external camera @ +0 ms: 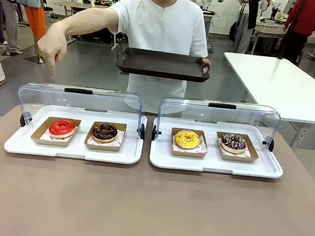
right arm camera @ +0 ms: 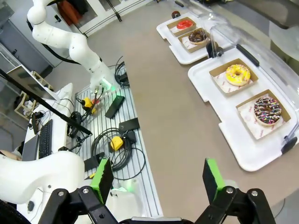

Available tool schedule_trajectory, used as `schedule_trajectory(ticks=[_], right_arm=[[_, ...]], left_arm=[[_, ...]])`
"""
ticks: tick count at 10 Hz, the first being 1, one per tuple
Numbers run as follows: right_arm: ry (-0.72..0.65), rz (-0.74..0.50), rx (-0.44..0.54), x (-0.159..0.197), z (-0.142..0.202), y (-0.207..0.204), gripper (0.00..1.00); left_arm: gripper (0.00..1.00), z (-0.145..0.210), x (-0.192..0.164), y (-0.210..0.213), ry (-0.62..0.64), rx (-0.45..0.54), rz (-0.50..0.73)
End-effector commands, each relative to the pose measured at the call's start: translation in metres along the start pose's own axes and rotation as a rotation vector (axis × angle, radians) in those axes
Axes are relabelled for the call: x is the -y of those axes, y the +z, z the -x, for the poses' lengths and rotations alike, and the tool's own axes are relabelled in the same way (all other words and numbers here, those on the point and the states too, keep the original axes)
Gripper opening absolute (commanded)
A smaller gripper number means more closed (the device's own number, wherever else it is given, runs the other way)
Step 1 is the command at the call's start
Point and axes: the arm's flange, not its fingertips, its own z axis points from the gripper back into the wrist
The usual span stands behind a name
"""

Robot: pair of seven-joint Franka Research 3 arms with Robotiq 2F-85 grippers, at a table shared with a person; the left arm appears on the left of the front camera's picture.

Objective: Provide the desired donut to the person.
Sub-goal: Pick up and lift the Paper togo box containing the Donut pointed at by the person.

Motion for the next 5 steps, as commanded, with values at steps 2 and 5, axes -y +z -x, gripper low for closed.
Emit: schedule_trajectory(ticks=[2,5], right_arm=[[-0.004,0.004,0.003,0.0006,0.0009,0.0019,1.0],[-0.004,0.004,0.003,0.0006,0.0009,0.0019,1.0]], left_arm=[[1.0,-0.0025,-0.0012,-0.0005,-0.003,0.01,-0.008],[1.0,-0.0025,-0.0012,-0.0005,-0.003,0.01,-0.008]])
